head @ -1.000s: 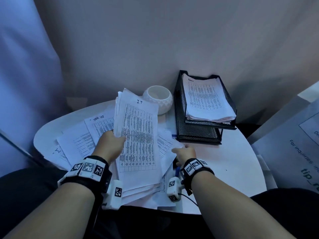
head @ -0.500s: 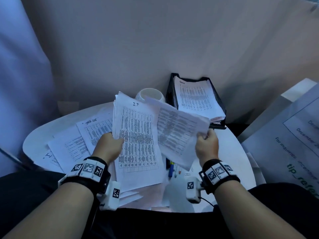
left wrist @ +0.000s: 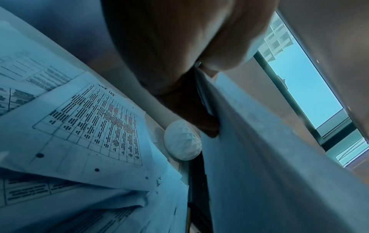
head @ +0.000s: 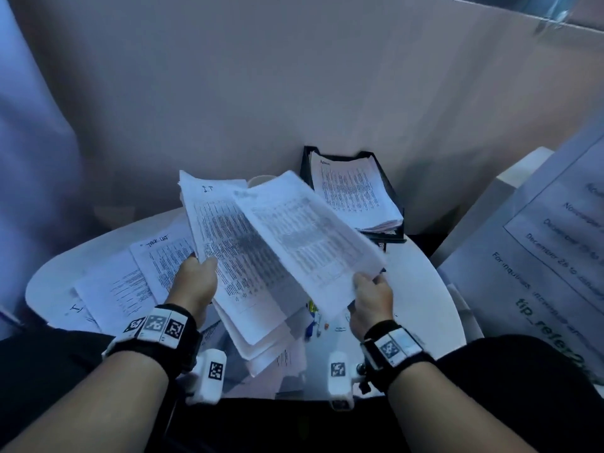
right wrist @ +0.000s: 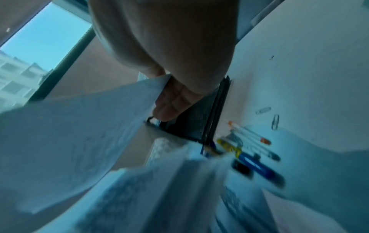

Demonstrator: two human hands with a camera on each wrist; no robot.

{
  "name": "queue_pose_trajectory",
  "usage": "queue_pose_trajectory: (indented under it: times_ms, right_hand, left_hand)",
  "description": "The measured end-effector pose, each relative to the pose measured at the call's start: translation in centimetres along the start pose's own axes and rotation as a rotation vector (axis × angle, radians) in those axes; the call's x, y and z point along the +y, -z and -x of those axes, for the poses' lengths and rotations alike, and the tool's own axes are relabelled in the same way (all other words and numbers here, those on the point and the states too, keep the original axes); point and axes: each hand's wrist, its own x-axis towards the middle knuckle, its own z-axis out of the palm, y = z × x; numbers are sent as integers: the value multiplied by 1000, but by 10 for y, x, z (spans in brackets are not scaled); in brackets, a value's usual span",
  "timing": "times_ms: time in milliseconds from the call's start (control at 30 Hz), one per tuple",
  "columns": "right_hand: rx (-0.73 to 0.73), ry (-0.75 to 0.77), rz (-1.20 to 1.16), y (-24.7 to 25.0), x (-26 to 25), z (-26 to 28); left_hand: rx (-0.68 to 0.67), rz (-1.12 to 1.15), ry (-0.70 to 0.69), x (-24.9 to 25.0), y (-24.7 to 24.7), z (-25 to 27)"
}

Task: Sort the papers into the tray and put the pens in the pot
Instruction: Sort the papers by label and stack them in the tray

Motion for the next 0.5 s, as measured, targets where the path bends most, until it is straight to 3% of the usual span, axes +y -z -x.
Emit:
queue_pose_trajectory:
  times_ms: [133, 233, 500]
  right_hand:
    - [-147, -121, 48, -22, 27, 28]
    - [-175, -154, 116, -31, 41, 35]
    - [-249, -187, 164, -29, 47, 30]
  left_hand:
    - [-53, 185, 34, 6, 0, 6]
    - [-92, 313, 35, 8, -2, 10]
    - [-144, 242, -64, 7, -8, 16]
